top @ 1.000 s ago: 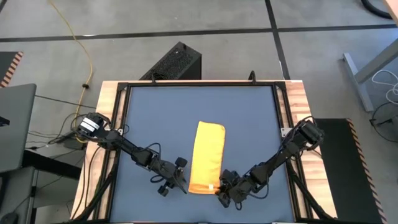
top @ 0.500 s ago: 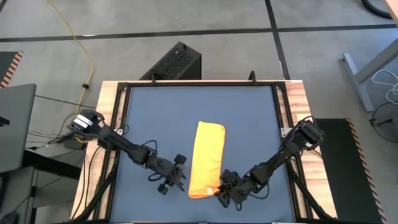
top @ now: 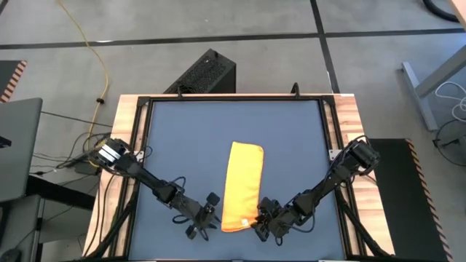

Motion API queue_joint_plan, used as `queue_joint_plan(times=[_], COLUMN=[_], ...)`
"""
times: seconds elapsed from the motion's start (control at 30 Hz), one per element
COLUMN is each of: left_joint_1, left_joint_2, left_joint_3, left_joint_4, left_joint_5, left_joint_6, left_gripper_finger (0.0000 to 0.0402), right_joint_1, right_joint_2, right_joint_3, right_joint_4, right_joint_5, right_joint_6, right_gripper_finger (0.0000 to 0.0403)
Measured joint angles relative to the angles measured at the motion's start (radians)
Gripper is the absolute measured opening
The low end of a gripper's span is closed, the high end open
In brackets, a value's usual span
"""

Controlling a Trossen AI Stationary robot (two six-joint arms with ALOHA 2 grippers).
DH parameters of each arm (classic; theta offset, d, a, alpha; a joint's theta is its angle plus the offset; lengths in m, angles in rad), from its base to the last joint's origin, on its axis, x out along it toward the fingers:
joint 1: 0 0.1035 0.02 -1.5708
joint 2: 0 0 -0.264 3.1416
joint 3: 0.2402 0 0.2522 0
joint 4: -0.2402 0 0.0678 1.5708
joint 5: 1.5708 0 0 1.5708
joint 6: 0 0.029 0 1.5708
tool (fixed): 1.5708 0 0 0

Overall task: Roll towel
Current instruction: Roll the orange microfiber towel

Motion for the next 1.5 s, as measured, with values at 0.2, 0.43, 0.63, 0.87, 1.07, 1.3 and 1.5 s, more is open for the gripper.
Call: queue_joint_plan(times=[0.2, 0.43, 0.63, 0.87, 1.07, 1.3, 1.5], left_joint_1=[0.0, 0.01, 0.019, 0.051, 0.117, 0.234, 0.292], left_joint_2=[0.081, 0.118, 0.118, 0.117, 0.061, 0.079, 0.079], left_joint_3=[0.071, 0.119, 0.12, 0.12, 0.121, 0.123, 0.125], left_joint_4=[0.004, -0.006, -0.025, -0.015, -0.048, -0.154, -0.201], left_joint_5=[0.009, 0.037, -0.036, 0.073, 0.277, 0.421, 0.505], left_joint_6=[-0.012, -0.029, -0.153, -0.297, -0.459, -0.713, -0.783], left_gripper_finger=[0.0127, 0.0138, 0.0083, 0.0004, 0.0001, 0.0, 0.0], right_joint_1=[0.006, 0.009, 0.016, 0.016, 0.029, 0.04, 0.043], right_joint_2=[0.0, 0.0, 0.0, 0.0, 0.002, 0.001, 0.0], right_joint_3=[0.0, 0.0, 0.0, 0.0, -0.001, 0.0, 0.0], right_joint_4=[-0.001, -0.004, -0.006, -0.011, -0.013, -0.044, -0.044], right_joint_5=[0.0, 0.002, 0.003, 0.002, 0.001, 0.001, -0.001], right_joint_6=[-0.001, -0.003, -0.003, -0.003, 0.008, 0.079, 0.026], right_gripper_finger=[0.0223, 0.0223, 0.0217, 0.013, 0.0017, 0.0031, 0.0035])
